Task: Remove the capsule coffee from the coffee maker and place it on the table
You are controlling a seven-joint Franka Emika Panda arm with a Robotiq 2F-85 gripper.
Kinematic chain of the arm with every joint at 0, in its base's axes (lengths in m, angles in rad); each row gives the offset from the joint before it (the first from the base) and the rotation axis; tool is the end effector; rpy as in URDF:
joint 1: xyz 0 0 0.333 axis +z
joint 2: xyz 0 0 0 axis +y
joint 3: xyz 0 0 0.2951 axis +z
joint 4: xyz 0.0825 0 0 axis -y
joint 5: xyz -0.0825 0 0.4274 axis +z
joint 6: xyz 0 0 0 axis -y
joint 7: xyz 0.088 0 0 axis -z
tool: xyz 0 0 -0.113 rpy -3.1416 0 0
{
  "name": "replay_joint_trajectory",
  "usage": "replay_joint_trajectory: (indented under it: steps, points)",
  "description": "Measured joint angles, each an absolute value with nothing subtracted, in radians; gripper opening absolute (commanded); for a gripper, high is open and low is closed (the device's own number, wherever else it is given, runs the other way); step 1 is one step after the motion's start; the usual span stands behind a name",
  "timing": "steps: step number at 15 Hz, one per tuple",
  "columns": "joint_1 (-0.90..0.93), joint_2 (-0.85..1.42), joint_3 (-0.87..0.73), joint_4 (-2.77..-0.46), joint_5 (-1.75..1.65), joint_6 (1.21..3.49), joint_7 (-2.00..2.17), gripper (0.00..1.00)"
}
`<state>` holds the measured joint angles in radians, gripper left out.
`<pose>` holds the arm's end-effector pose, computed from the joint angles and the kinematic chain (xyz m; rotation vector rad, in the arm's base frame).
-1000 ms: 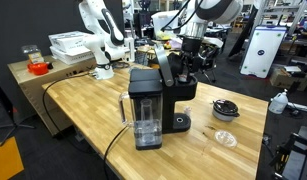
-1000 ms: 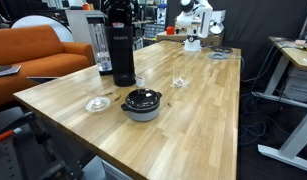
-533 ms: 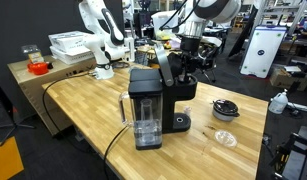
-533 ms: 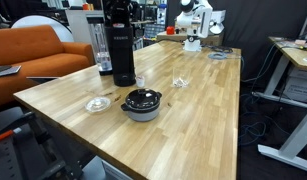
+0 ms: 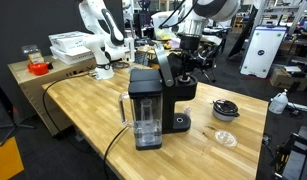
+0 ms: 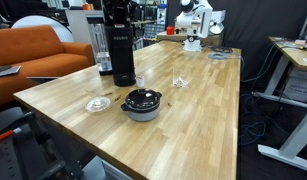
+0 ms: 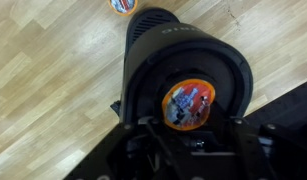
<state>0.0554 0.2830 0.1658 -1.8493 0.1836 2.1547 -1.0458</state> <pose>0.6413 0.1487 0.3280 -2.4789 -1.6247 -0.1526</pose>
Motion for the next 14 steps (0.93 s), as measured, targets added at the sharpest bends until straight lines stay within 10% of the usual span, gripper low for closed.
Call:
replay_joint_trajectory:
  steps: [3, 14]
  points:
    - [0.053, 0.286, 0.165, -1.842, 0.184, 2.154, -1.046, 0.04]
    - [0.046, 0.293, 0.165, -1.829, 0.185, 2.154, -1.046, 0.06]
